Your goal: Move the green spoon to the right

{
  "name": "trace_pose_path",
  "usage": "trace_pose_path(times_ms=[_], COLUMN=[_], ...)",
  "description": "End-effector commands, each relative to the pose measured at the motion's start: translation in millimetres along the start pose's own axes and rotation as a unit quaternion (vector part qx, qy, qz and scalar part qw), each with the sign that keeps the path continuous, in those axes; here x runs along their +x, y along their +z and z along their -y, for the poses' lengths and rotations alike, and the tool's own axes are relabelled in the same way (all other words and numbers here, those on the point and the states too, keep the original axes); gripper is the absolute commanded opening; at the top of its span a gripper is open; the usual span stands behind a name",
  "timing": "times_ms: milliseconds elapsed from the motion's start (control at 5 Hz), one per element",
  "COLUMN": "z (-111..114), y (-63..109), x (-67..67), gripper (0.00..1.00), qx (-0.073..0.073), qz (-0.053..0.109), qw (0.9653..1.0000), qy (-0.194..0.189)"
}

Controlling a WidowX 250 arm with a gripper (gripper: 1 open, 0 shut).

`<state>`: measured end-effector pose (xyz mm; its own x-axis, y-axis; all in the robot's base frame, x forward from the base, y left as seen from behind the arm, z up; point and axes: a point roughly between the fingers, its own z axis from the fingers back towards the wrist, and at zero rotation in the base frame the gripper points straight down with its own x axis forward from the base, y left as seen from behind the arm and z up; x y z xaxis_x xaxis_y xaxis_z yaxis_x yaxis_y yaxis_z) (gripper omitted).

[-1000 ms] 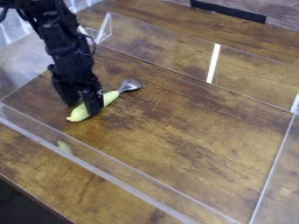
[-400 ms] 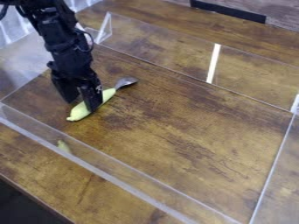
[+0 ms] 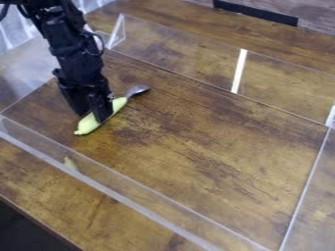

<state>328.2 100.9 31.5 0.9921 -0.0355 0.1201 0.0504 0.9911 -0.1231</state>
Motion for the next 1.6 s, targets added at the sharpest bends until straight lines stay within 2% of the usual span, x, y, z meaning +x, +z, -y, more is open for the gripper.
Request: trace_pose_path(times_ms=[0, 400, 600, 1400], z=[-2.8, 23.9, 36.6, 87.2], y=[12.6, 4.6, 1.6, -9.5], x=[12.0, 19.0, 20.9, 26.2], gripper=[0.00, 0.00, 0.00, 0.00], qx=[0.020, 0.029, 0.028, 0.020], qz=[0.013, -0.015, -0.024, -0.047], qw=[0.9997, 0.9990, 0.9985, 0.9954], qy=[-0.008, -0.032, -0.040, -0.080])
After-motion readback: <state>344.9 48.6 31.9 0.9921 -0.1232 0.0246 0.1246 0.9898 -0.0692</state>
